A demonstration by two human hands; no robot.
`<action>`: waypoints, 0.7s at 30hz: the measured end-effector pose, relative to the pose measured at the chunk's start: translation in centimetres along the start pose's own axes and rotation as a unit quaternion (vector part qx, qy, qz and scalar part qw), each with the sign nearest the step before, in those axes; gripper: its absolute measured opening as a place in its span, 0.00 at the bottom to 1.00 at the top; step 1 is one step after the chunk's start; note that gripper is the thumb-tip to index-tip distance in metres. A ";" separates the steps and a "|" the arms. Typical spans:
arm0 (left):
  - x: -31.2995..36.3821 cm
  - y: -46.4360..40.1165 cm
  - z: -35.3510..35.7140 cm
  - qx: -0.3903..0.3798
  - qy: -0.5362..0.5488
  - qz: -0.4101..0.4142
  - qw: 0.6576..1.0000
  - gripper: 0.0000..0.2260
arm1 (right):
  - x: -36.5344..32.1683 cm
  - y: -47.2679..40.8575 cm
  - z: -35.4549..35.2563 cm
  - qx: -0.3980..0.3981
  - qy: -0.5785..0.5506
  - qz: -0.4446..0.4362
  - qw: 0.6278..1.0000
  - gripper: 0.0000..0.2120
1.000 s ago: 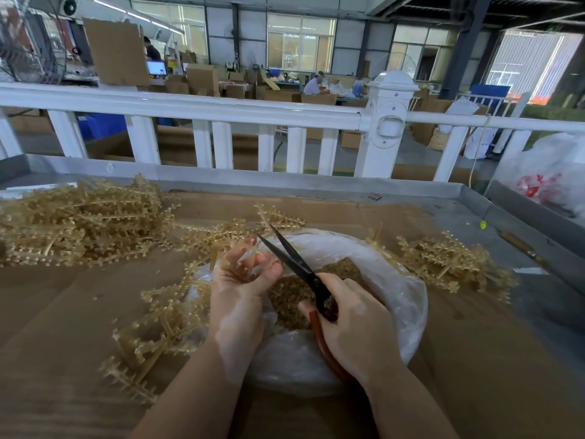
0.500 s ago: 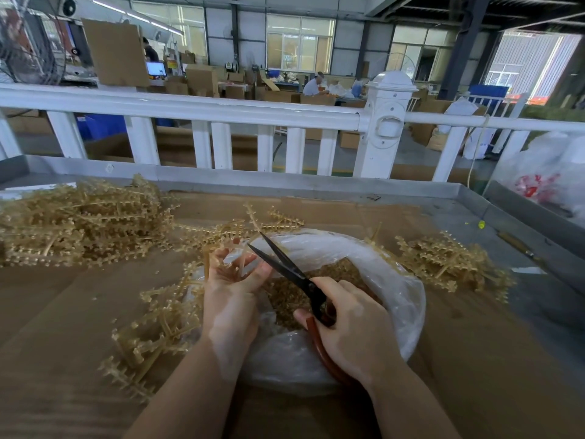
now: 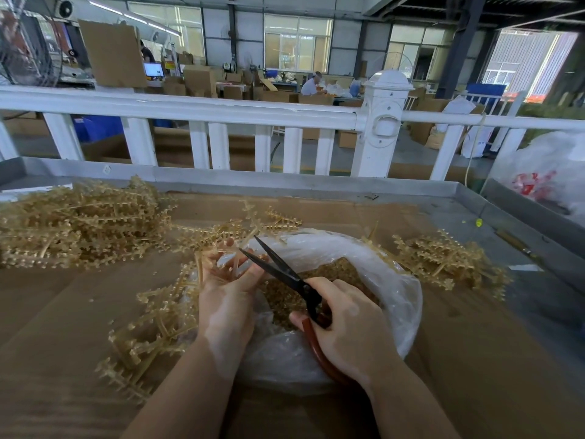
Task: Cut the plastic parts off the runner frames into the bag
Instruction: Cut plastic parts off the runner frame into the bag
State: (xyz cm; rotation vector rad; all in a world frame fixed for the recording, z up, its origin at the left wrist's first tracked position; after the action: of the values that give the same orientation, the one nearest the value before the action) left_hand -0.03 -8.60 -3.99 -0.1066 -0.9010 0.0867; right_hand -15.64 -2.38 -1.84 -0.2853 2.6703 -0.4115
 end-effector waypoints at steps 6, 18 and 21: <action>0.0 0.0 0.0 -0.004 0.000 -0.003 1.000 0.17 | -0.1 -0.1 0.1 -0.002 0.003 0.000 1.000 0.22; -0.2 0.1 0.8 -0.040 0.042 -0.047 0.997 0.19 | 0.2 -0.2 0.2 0.005 0.007 0.009 1.000 0.20; -0.4 -0.1 1.0 -0.057 0.053 -0.051 0.996 0.21 | 0.2 -0.2 0.2 0.005 0.006 0.011 1.000 0.20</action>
State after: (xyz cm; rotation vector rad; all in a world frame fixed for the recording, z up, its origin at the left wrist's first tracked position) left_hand -1.05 -8.66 -3.68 -0.1705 -0.8046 -0.0649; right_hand -15.70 -2.69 -2.02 -0.2508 2.6795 -0.4219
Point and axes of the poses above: each hand's wrist, its own y-axis away from the middle knuckle, its own z-axis out of the palm, x = y × z, the point moved 7 cm from there along -y, towards the middle knuckle, and after that the axes turned 11 degrees about -x, right-handed, at the moved point
